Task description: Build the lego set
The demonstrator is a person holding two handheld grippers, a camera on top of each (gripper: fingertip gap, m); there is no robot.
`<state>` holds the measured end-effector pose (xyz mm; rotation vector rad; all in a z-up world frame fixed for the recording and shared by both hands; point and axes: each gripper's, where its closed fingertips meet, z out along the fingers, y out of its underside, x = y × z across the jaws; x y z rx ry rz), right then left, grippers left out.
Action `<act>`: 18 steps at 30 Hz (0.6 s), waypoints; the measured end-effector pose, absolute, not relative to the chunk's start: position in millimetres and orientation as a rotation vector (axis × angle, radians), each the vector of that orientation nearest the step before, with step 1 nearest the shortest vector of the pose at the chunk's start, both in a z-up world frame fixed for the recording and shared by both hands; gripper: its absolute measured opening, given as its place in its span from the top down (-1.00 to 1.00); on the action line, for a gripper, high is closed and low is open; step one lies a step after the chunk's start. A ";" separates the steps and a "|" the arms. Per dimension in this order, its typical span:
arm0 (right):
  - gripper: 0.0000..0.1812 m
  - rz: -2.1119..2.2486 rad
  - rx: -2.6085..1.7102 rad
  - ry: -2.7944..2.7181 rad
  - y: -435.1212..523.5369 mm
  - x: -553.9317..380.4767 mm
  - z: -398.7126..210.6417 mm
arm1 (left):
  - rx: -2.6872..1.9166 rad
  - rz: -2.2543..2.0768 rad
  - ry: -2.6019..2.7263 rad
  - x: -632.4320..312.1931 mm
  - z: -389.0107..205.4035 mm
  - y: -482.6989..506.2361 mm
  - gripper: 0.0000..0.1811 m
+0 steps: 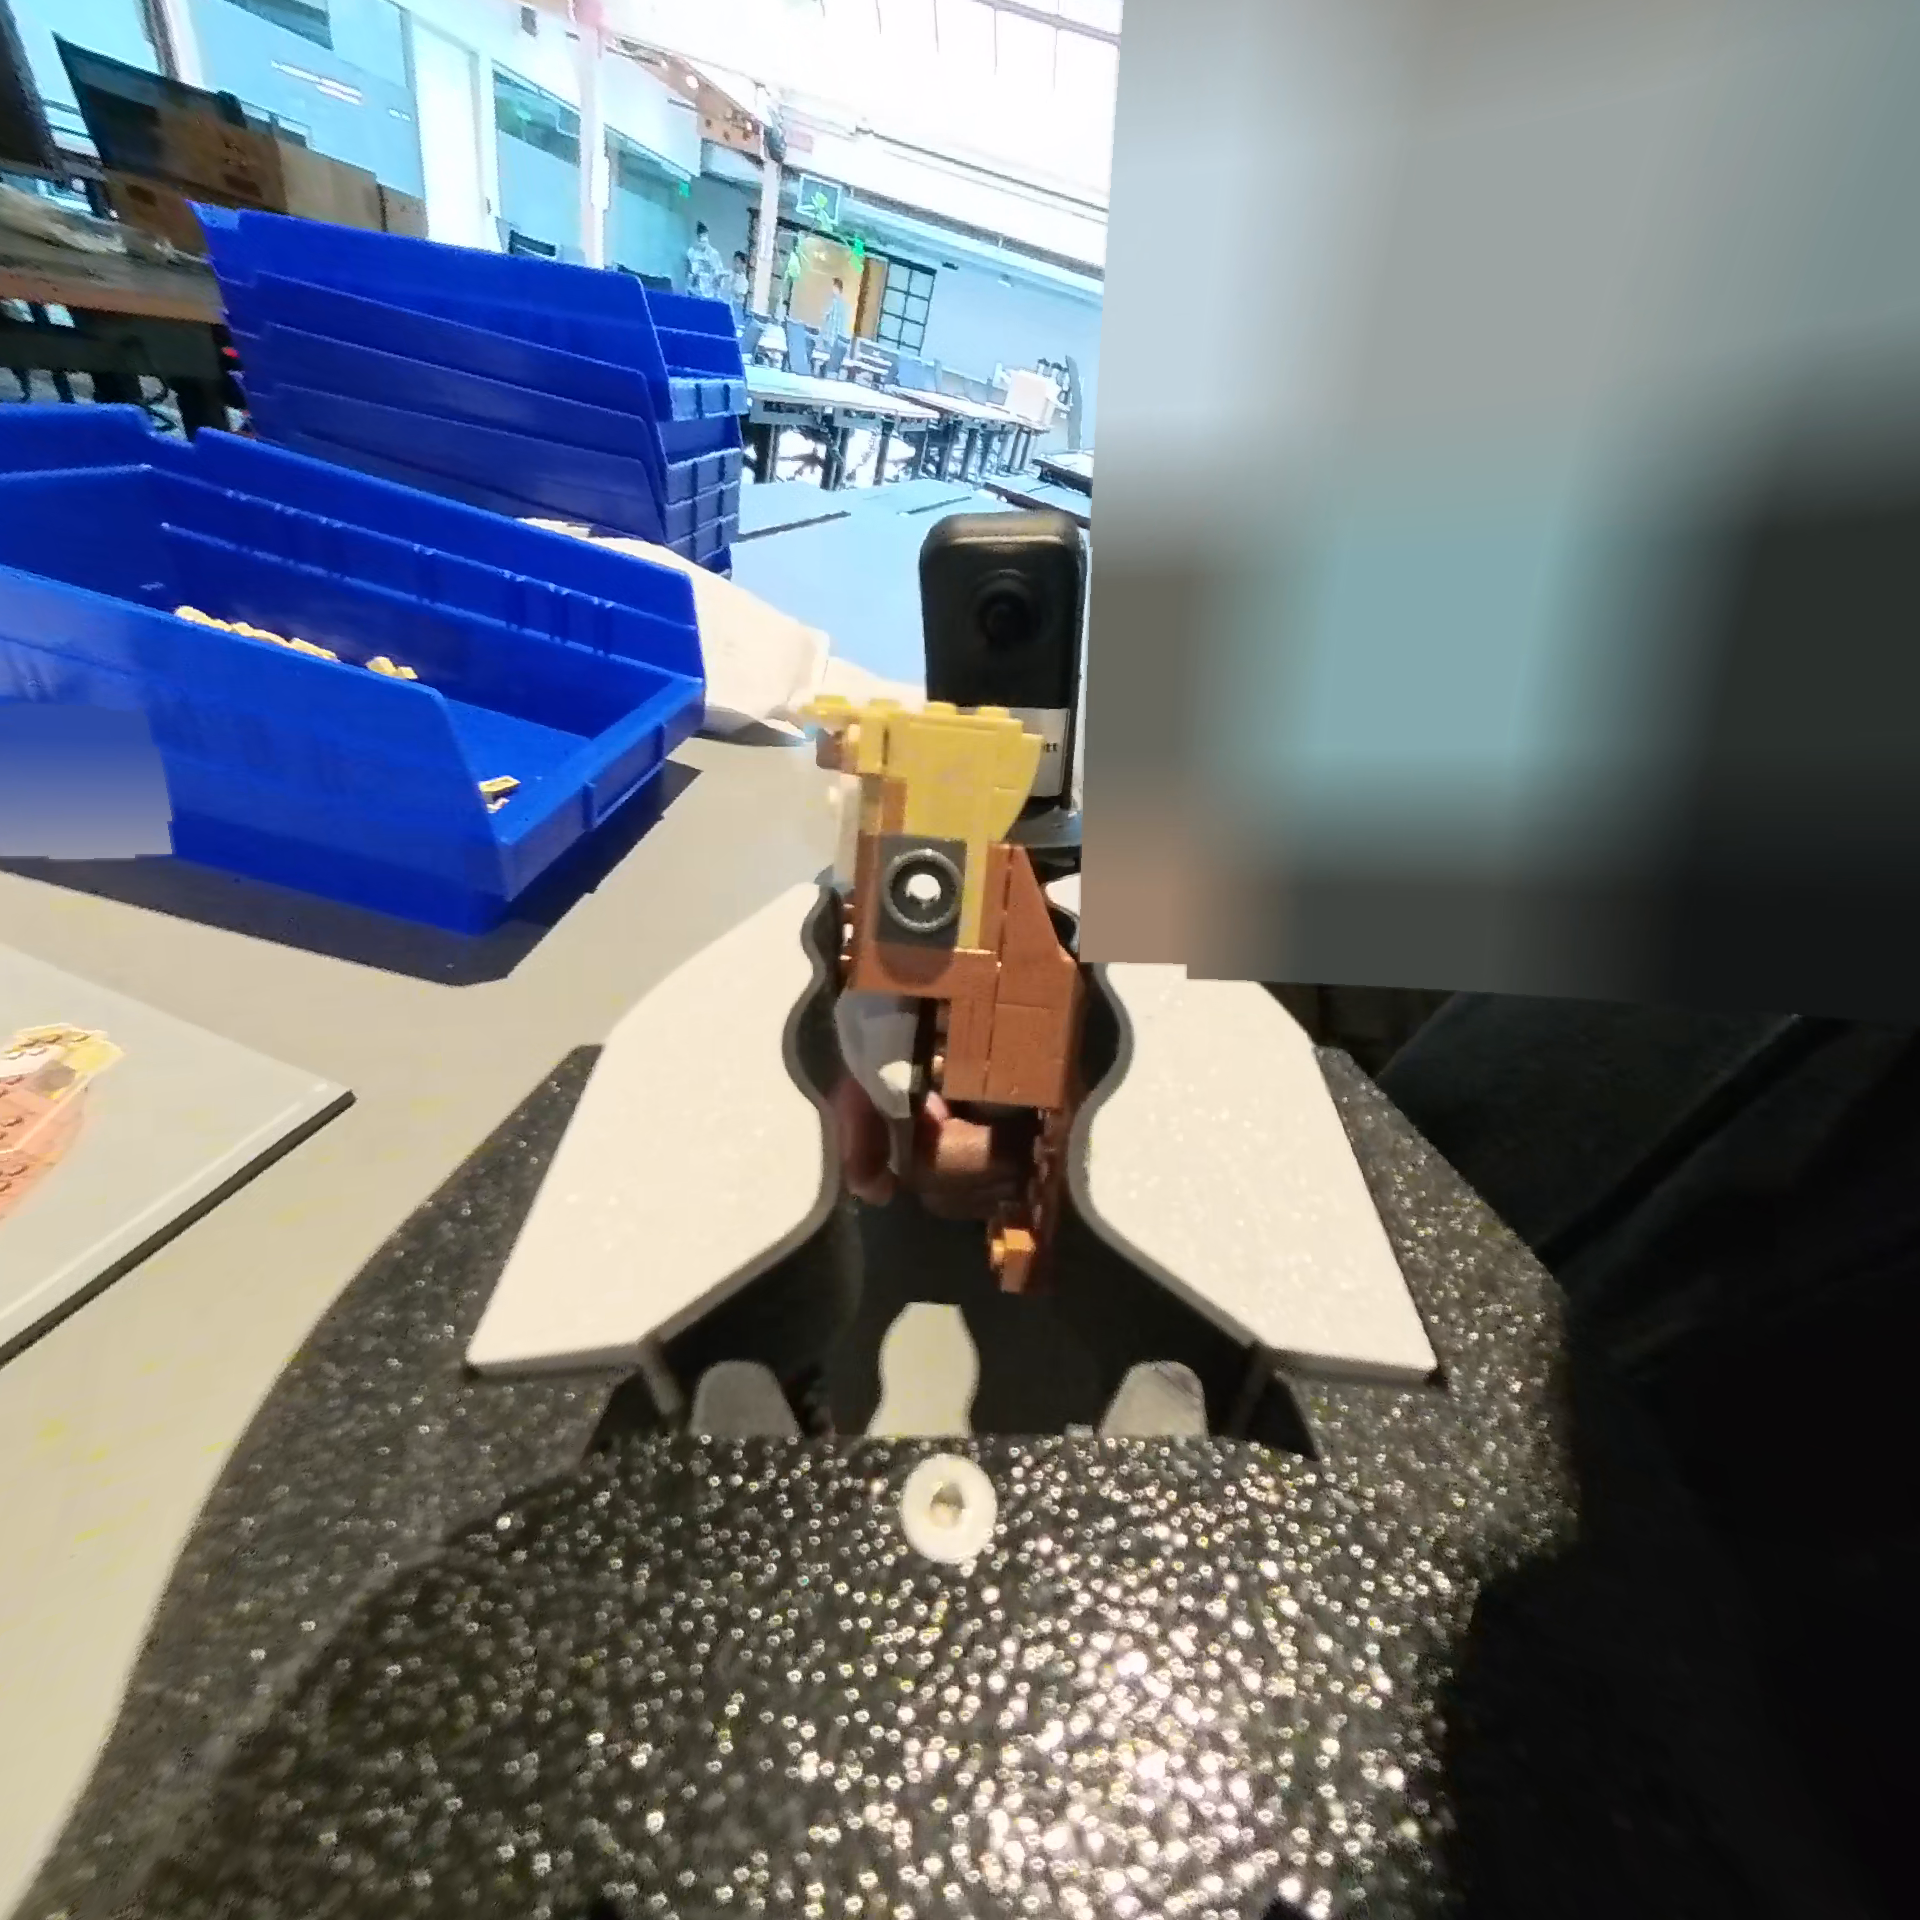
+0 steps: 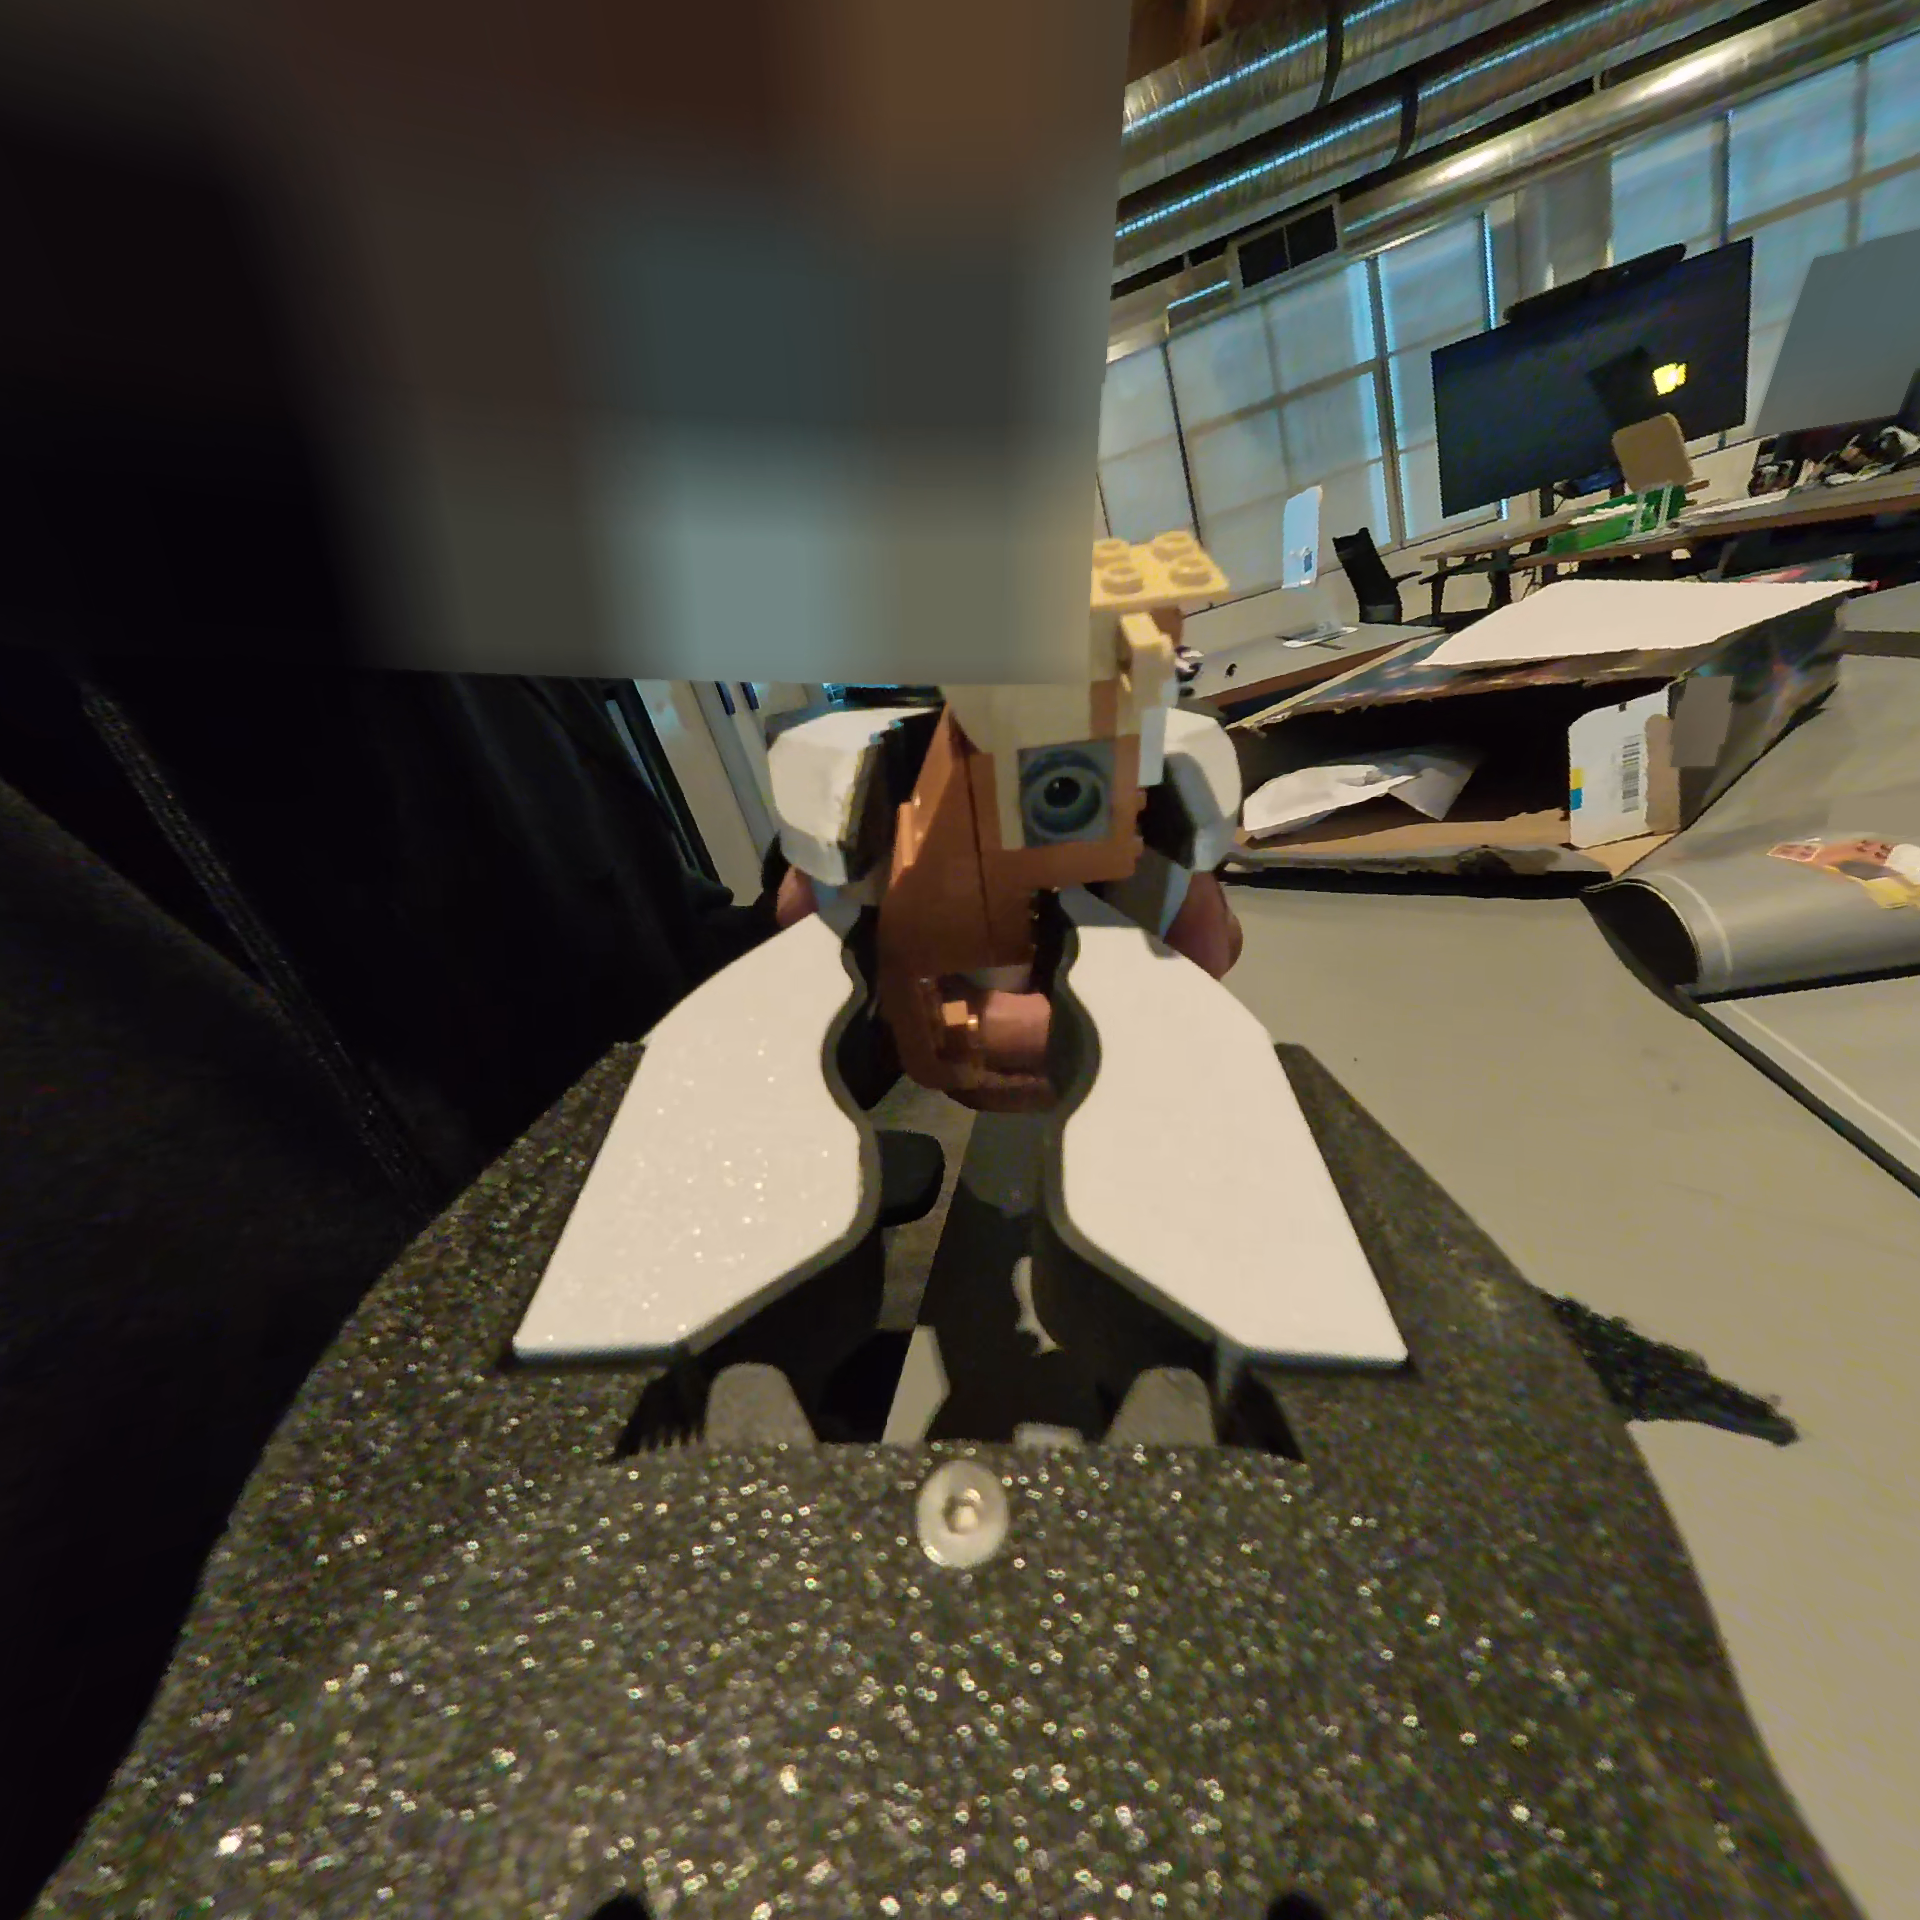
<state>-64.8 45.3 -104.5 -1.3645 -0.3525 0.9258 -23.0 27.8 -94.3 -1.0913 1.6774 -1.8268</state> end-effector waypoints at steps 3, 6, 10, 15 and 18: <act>0.68 0.920 -1.367 -0.351 45.2 -64.0 -104.7 | -1.077 -1.829 1.672 -22.7 -93.8 27.4 0.53; 0.68 0.919 -1.368 -0.349 44.8 -63.0 -105.1 | -1.080 -1.830 1.660 -21.7 -93.8 27.3 0.54; 0.68 0.922 -1.366 -0.347 44.3 -62.2 -104.8 | -1.082 -1.835 1.655 -21.0 -93.6 26.9 0.54; 0.68 0.918 -1.399 -0.333 47.7 -58.3 -108.1 | -1.135 -1.839 1.653 -17.5 -96.8 29.8 0.53; 0.55 0.858 -1.490 -0.339 51.4 -53.5 -119.4 | -1.121 -1.720 1.719 -17.6 -104.5 35.5 0.53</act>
